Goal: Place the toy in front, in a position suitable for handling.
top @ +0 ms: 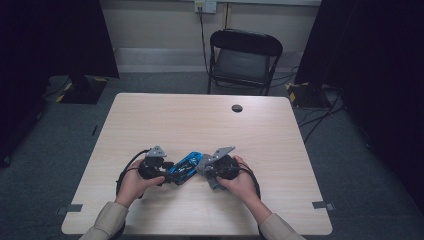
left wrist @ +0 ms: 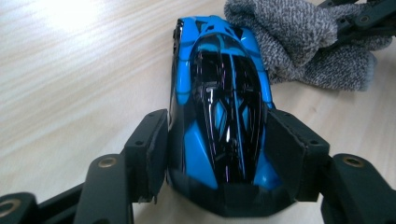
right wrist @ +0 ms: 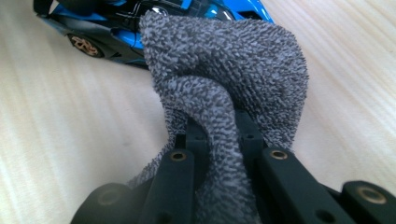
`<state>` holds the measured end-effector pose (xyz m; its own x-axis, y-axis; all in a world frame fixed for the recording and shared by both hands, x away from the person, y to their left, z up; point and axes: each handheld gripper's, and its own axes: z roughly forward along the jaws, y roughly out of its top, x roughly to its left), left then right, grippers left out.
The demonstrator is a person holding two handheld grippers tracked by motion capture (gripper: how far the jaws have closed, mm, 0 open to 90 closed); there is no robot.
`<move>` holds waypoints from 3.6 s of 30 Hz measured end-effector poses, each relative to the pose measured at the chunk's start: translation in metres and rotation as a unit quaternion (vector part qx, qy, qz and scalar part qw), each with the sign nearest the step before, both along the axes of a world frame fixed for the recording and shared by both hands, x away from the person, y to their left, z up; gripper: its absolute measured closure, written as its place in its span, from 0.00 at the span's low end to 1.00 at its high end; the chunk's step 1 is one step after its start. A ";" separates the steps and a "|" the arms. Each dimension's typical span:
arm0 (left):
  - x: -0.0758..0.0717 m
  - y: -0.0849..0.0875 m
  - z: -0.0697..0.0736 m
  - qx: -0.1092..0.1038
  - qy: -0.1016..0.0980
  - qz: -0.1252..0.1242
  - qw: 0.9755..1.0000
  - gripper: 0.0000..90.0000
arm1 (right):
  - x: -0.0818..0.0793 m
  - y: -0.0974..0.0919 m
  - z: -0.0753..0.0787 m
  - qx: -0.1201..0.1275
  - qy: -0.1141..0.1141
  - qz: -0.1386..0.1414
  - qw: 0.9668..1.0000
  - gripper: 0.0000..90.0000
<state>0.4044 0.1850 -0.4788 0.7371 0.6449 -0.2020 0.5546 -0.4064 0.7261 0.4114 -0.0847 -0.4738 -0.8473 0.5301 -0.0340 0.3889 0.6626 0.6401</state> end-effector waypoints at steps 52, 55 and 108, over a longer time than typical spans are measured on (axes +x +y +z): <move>-0.017 0.011 0.010 -0.002 -0.006 0.042 0.999 0.25 | -0.029 -0.017 0.044 0.038 -0.056 0.024 0.997 0.89; -0.019 0.017 0.017 -0.008 -0.013 0.051 0.999 0.24 | -0.045 -0.010 0.052 0.047 -0.060 0.049 0.996 0.89; 0.015 -0.004 0.004 0.045 -0.013 0.023 0.999 0.31 | -0.060 0.061 0.004 0.000 -0.025 0.110 0.994 0.88</move>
<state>0.4194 0.1807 -0.4748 0.7107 0.6927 -0.1228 0.5552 -0.4452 0.7026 0.3519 -0.0237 -0.4697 -0.9400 0.3322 -0.0778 0.2029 0.7277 0.6552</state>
